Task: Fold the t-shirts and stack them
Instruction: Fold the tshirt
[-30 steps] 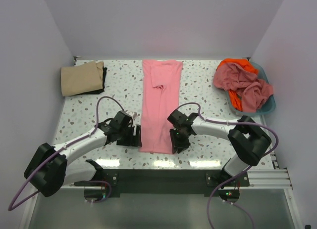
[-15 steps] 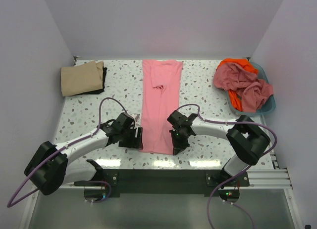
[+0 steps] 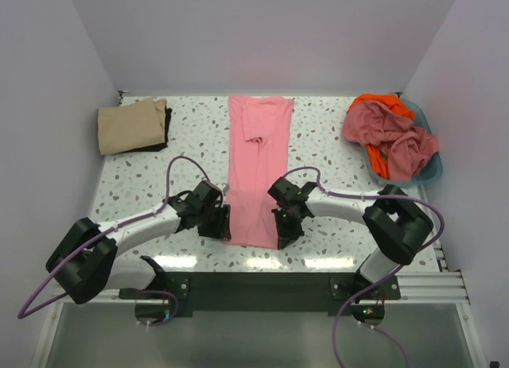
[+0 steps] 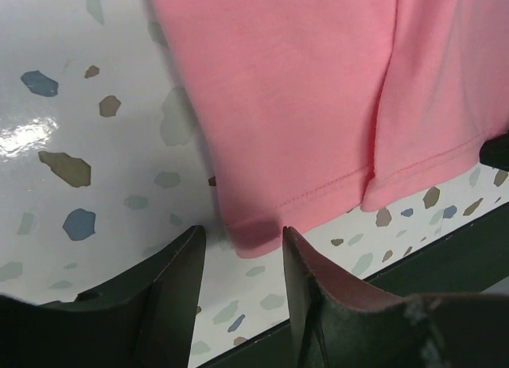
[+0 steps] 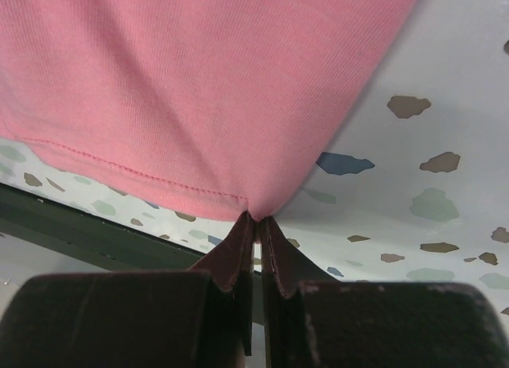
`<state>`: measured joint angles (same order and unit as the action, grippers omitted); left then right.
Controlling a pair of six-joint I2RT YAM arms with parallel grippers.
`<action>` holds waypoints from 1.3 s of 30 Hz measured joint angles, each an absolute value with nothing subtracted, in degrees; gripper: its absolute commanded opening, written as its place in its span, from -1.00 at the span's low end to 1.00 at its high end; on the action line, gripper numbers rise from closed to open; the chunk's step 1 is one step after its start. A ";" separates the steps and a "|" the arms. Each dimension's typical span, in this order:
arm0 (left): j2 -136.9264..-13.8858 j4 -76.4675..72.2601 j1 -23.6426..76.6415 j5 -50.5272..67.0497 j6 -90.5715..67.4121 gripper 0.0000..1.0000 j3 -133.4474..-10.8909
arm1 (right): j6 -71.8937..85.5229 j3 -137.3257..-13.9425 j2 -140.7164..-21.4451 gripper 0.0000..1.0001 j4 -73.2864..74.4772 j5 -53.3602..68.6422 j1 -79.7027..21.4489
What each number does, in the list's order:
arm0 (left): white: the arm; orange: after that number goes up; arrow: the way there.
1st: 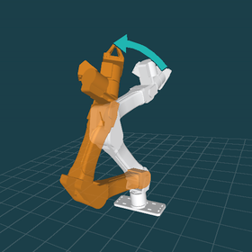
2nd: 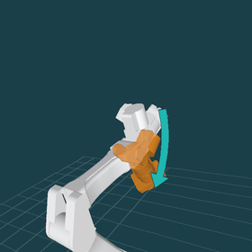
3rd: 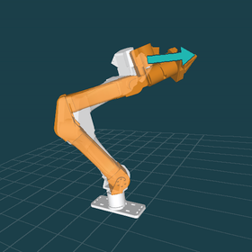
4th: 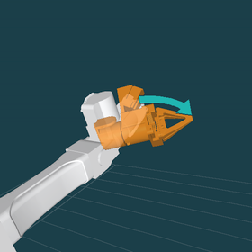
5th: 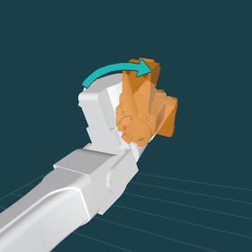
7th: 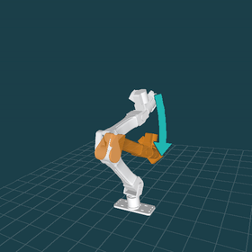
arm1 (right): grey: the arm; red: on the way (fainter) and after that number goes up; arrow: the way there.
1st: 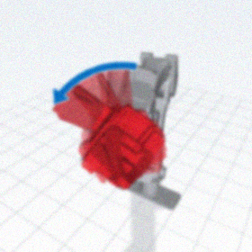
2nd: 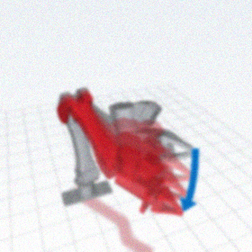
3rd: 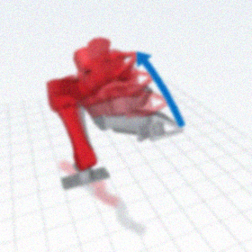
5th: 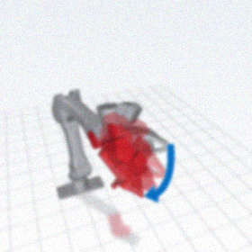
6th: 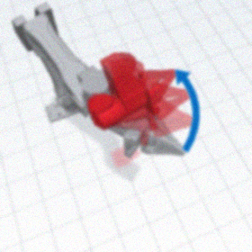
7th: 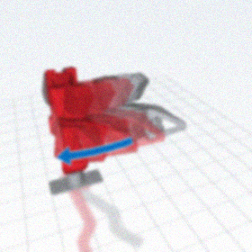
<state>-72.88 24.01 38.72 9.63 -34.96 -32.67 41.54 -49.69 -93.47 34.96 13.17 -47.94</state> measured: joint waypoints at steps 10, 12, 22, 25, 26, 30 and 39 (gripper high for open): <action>-74.78 22.83 41.98 9.80 -37.08 -0.73 -32.64 | 41.36 -50.46 -94.13 -0.94 35.75 13.06 -47.99; -74.98 22.74 42.39 9.78 -37.50 -0.99 -32.58 | 41.36 -50.46 -94.11 -0.97 35.77 13.02 -47.99; -75.07 27.09 43.24 8.60 -38.15 -1.00 -34.28 | 40.60 -52.21 -92.44 -1.00 40.95 9.98 -48.10; -75.07 30.89 43.27 8.10 -38.13 -1.00 -36.71 | 40.05 -54.72 -91.44 -1.00 43.42 9.28 -48.10; -75.07 32.18 43.27 7.90 -38.11 -1.00 -37.98 | 39.88 -55.72 -91.18 -1.00 44.16 8.86 -48.12; -75.70 36.40 43.27 6.17 -37.91 -1.00 -44.69 | 39.40 -59.72 -91.00 -1.00 46.41 7.40 -47.92; -83.09 38.76 40.77 3.14 -36.23 -1.00 -54.06 | 36.38 -66.92 -93.67 -1.00 47.94 5.39 -42.24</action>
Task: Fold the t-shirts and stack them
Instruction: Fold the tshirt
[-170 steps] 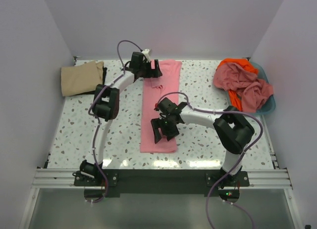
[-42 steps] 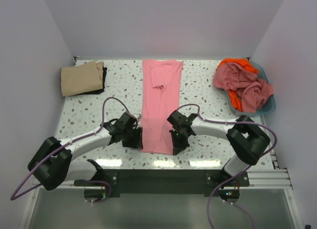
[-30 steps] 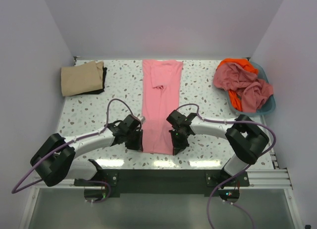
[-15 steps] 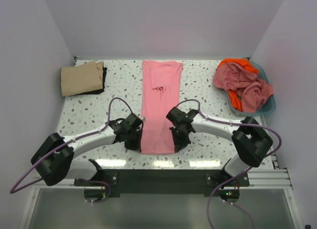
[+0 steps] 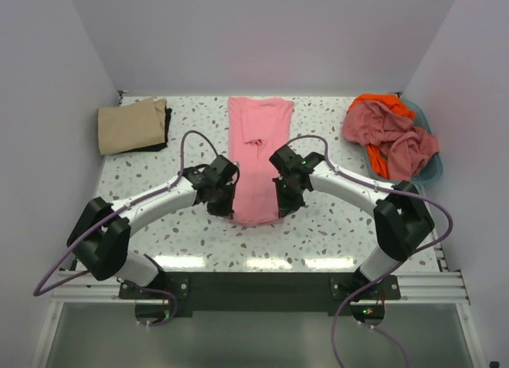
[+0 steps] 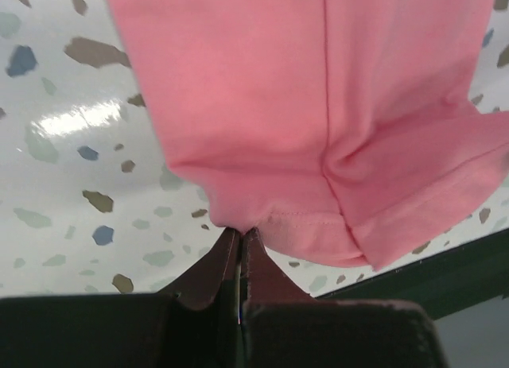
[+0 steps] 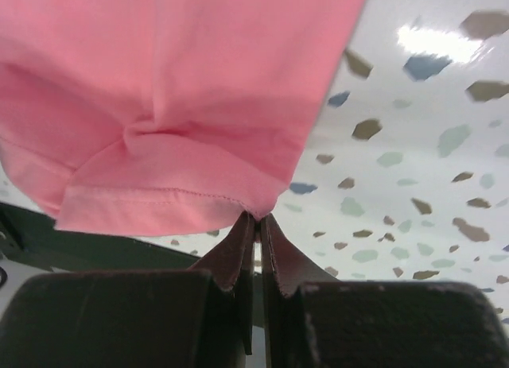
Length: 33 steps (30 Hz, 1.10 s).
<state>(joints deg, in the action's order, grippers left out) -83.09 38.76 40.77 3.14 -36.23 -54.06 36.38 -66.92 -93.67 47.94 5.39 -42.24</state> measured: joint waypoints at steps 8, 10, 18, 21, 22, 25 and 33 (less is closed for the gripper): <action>-93.25 37.52 33.21 2.96 -33.28 -1.00 -62.67 | 31.33 -76.58 -102.78 -1.00 48.18 4.93 -34.81; -96.42 37.21 31.70 2.94 -32.40 -1.00 -66.72 | 30.24 -79.96 -105.95 -1.00 48.03 4.78 -33.87; -108.01 36.01 28.45 3.46 -28.18 -1.00 -80.68 | 27.59 -90.59 -114.83 -1.00 48.77 3.79 -30.33; -110.74 36.27 26.85 3.95 -27.16 -1.00 -82.81 | 26.92 -94.17 -117.16 -1.00 49.21 3.64 -29.12; -111.57 36.38 26.26 4.08 -26.87 -1.00 -83.55 | 26.74 -95.59 -118.06 -1.00 49.32 3.57 -28.69; -113.51 36.45 24.64 4.47 -26.33 -1.00 -85.89 | 26.22 -99.26 -120.49 -1.00 49.84 3.29 -27.68; -118.91 36.32 22.20 6.57 -25.80 -1.00 -92.97 | 25.54 -106.34 -125.32 -1.00 51.09 2.48 -24.62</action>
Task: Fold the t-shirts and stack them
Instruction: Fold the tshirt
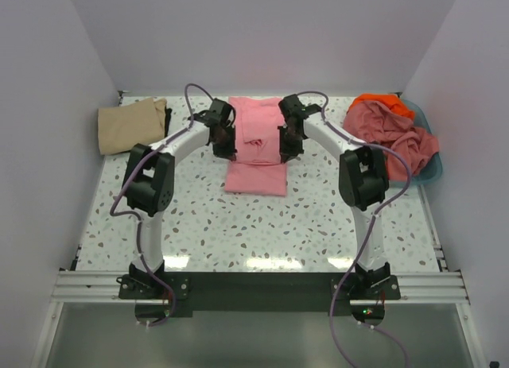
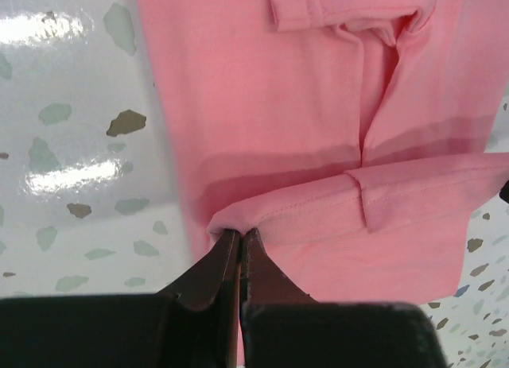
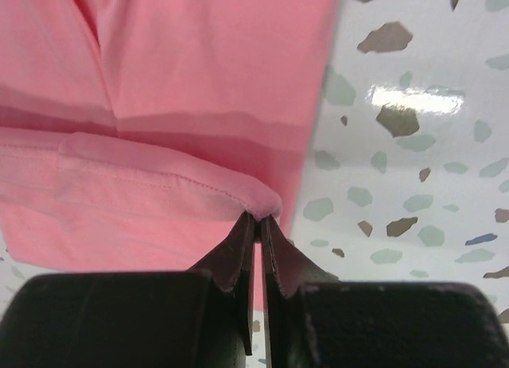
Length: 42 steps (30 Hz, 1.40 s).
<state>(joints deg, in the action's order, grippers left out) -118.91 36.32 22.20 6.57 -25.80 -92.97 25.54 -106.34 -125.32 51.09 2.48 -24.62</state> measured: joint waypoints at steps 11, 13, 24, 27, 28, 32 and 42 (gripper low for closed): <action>-123.20 36.56 20.82 7.73 -25.76 -1.00 -98.72 | 25.41 -113.71 -130.91 -1.00 52.80 2.70 -23.11; -123.50 36.56 20.51 7.81 -25.78 -1.00 -99.29 | 25.41 -114.50 -131.31 -1.00 52.93 2.72 -23.11; -126.17 36.71 19.42 8.45 -25.71 -0.47 -101.58 | 25.43 -120.09 -134.78 -0.82 54.13 3.77 -22.26; -126.69 37.60 19.11 8.05 -25.54 0.35 -103.15 | 25.71 -123.61 -136.81 0.00 55.22 3.84 -22.02; -126.69 37.91 18.94 7.60 -25.45 0.46 -103.77 | 25.56 -124.77 -137.32 0.11 55.51 3.73 -21.89; -126.26 38.35 18.15 5.06 -25.78 0.74 -106.56 | 25.32 -127.44 -137.19 0.44 55.33 3.51 -21.43; -108.53 29.87 20.34 3.99 -25.87 0.82 -87.48 | 25.28 -120.27 -127.61 0.45 52.01 4.84 -21.30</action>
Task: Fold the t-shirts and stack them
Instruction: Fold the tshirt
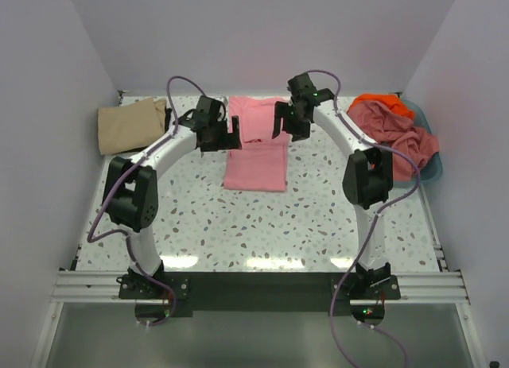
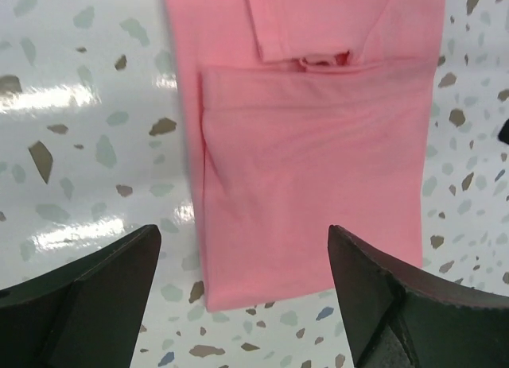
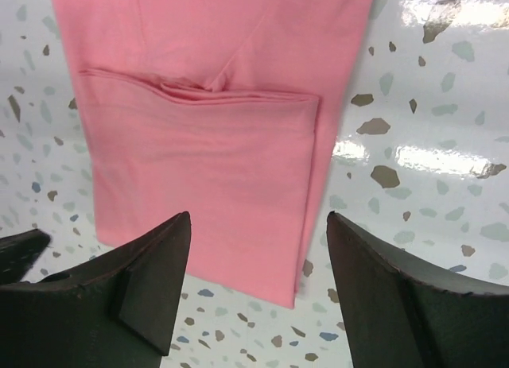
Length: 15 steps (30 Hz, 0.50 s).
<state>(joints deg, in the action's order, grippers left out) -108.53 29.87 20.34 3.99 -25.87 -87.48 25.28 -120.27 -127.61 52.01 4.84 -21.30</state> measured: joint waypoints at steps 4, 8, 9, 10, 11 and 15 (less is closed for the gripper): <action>-106.04 27.55 22.02 4.03 -25.93 0.82 -79.88 | 25.26 -111.70 -121.99 0.45 50.39 6.24 -21.37; -104.92 27.46 21.87 3.77 -25.96 0.77 -73.69 | 25.34 -101.06 -116.53 0.45 49.21 7.31 -21.47; -104.62 27.51 21.82 3.73 -25.96 0.75 -72.64 | 25.43 -98.70 -115.46 0.44 49.25 7.49 -21.58; -104.25 27.49 21.80 3.64 -25.96 0.72 -71.77 | 25.50 -96.51 -114.50 0.43 48.95 7.60 -21.69; -103.70 27.35 21.78 3.60 -25.96 0.65 -70.96 | 25.56 -94.39 -113.67 0.43 48.49 7.77 -21.80; -100.20 26.83 21.78 3.62 -25.96 0.57 -67.57 | 26.37 -87.70 -111.22 0.41 47.09 8.73 -22.94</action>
<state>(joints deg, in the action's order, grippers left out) -100.20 26.83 21.78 3.62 -25.96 -67.57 26.37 -87.70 -111.22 47.09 8.73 -22.94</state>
